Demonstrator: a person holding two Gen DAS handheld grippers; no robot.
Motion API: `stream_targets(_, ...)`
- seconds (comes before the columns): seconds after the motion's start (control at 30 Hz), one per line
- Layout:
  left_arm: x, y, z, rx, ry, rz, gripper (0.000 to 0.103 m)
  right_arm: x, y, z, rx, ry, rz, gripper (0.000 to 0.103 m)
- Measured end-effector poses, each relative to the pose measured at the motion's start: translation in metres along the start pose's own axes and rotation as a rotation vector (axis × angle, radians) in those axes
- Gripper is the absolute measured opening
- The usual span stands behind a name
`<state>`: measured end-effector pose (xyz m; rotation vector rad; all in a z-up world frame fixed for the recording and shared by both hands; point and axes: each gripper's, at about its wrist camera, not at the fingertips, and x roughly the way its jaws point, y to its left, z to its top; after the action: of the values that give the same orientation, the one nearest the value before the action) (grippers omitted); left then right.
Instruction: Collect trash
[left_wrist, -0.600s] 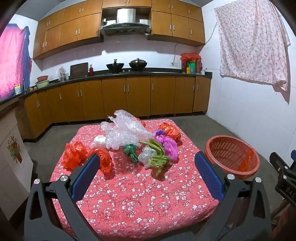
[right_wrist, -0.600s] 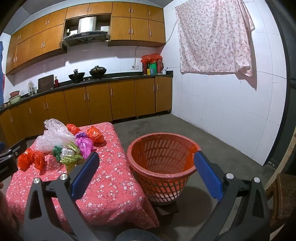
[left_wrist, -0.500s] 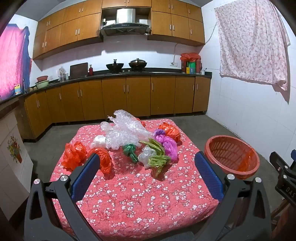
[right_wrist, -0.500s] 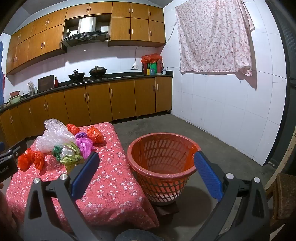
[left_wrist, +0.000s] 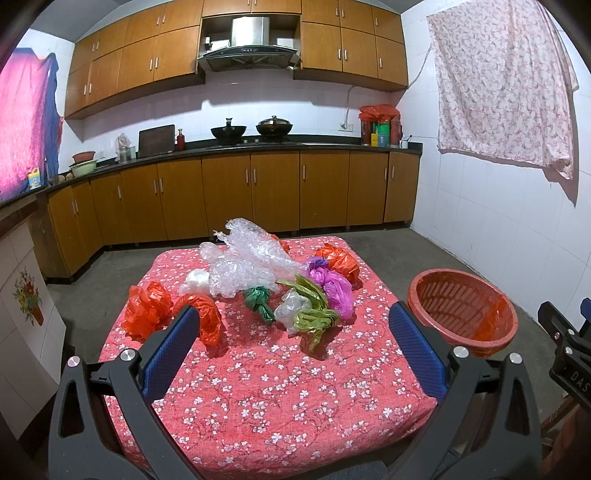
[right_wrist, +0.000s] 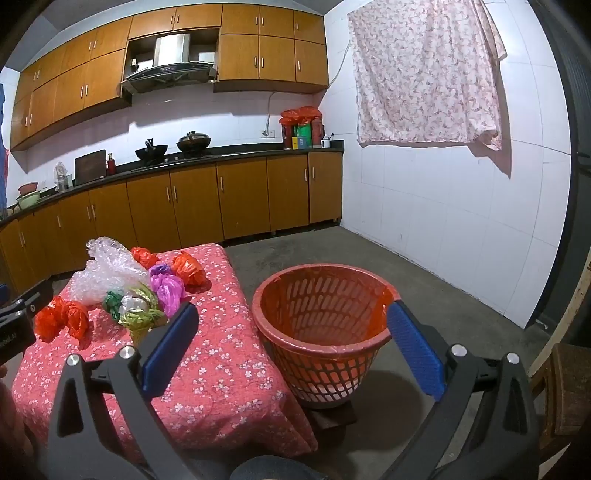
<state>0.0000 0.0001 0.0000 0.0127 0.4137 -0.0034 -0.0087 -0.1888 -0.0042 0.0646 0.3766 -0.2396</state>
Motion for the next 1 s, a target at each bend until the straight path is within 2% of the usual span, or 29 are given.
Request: stream_targets(1.0,0.0001,-0.0001,-0.0001,-0.001,0.003,-0.001,0.101,0.0007,-0.0007,-0.0007,0.002,0.003,0.0,0.099)
